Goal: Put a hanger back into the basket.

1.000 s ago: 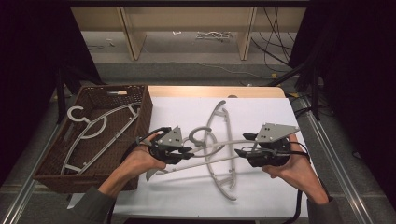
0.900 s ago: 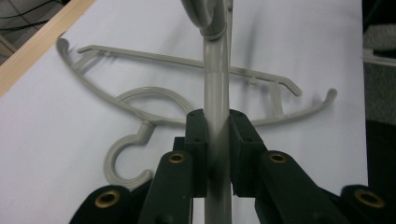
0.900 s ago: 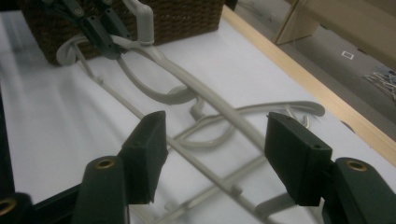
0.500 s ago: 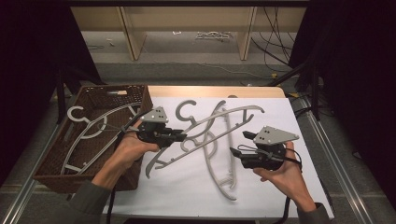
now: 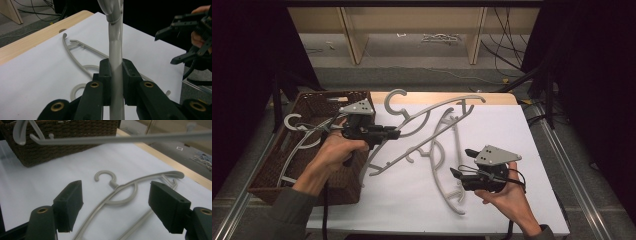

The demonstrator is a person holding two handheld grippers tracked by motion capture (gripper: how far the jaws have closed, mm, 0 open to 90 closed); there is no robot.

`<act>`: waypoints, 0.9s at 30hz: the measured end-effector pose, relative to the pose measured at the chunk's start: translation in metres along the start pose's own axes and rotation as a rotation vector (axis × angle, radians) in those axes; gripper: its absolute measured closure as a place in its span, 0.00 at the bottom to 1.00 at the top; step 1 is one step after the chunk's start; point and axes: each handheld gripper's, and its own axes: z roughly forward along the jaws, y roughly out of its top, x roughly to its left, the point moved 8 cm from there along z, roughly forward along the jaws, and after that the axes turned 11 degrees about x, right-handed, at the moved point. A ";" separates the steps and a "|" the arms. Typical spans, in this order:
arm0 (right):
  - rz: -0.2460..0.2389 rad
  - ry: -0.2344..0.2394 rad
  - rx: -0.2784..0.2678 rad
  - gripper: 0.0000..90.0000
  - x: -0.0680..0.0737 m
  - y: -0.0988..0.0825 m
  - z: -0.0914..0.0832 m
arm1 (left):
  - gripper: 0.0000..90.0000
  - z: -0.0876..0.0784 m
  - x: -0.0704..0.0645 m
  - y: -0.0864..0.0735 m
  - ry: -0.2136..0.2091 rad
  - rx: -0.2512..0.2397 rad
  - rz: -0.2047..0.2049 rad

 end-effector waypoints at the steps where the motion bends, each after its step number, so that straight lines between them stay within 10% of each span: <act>1: 0.001 0.001 0.001 0.32 0.000 -0.001 0.000 | 0.89 -0.005 0.000 0.002 0.006 -0.006 0.005; 10: 0.011 0.007 0.023 0.32 0.001 -0.011 0.004 | 0.89 -0.051 0.010 0.012 0.074 -0.010 0.012; 27: 0.025 0.011 0.057 0.29 0.001 -0.024 0.009 | 0.89 -0.116 0.075 -0.026 0.241 -0.046 -0.125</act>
